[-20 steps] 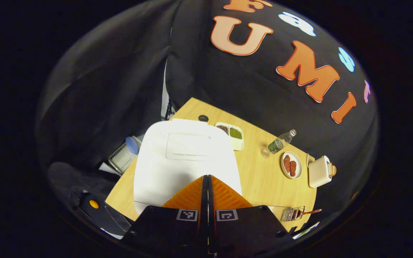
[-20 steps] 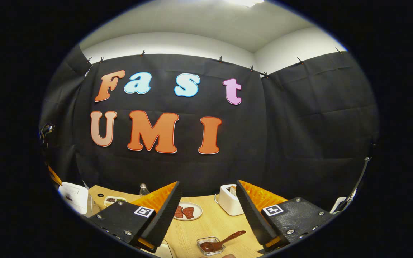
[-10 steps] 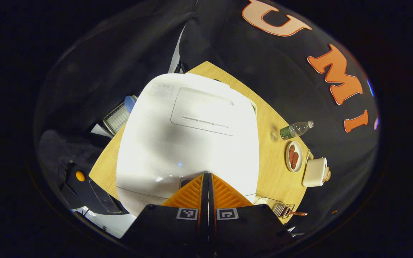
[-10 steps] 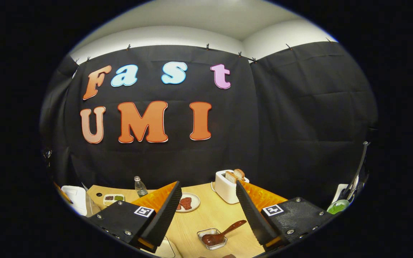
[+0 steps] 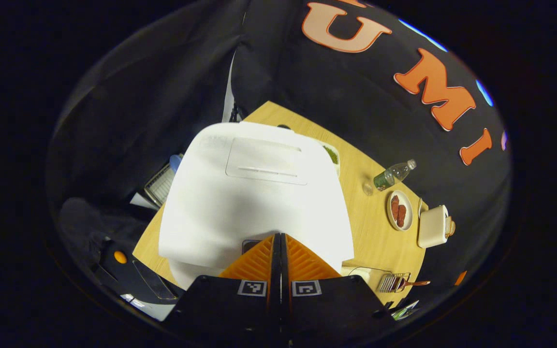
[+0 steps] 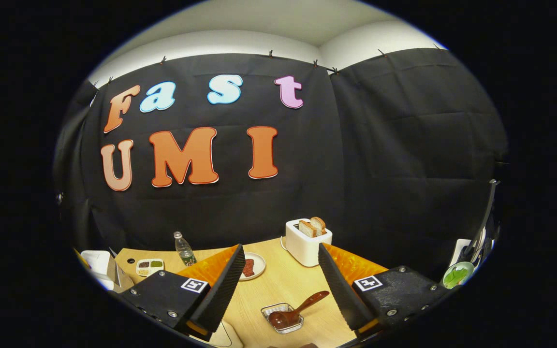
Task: Close the left gripper, press the button to open the rice cooker; take a wooden spoon from the chopstick holder with the right hand, scoop a spoonful of rice and pour it into the rice cooker, then put the wooden spoon back into the chopstick holder.
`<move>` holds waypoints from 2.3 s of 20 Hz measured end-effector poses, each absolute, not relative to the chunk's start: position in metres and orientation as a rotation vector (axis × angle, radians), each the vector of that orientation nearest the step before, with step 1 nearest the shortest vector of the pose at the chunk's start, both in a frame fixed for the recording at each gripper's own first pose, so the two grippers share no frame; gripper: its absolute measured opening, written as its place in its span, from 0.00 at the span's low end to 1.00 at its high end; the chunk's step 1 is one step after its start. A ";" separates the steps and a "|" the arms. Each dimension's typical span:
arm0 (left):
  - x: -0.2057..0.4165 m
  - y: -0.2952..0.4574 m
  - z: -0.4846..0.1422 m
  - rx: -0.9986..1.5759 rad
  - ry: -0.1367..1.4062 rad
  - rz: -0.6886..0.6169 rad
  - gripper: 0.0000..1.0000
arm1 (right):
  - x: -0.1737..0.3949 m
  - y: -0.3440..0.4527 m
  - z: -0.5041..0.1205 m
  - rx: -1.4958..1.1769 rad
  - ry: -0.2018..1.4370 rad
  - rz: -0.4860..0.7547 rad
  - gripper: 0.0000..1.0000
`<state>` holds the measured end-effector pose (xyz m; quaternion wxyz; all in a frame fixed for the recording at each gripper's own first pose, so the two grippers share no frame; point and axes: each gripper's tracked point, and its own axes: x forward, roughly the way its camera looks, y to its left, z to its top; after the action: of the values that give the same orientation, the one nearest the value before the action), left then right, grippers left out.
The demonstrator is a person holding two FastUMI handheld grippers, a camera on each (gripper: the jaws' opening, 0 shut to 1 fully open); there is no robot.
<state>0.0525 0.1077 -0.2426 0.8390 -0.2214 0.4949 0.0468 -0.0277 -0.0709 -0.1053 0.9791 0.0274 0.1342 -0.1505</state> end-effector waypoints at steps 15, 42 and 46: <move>0.115 0.116 -0.065 -0.294 0.314 0.127 0.05 | -0.034 -0.081 -0.159 0.116 0.431 -0.205 0.94; -0.014 -0.039 -0.011 -0.083 0.179 0.005 0.95 | -0.014 -0.083 -0.360 0.499 0.817 -0.080 0.43; -0.014 -0.043 -0.013 -0.092 0.193 -0.005 0.96 | -0.011 -0.074 -0.357 0.522 0.807 -0.089 0.18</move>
<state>-0.0138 -0.0434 -0.0132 0.9943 -0.0457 0.0961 -0.0025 -0.0106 -0.0742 -0.3571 0.8859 0.2510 0.3879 -0.0426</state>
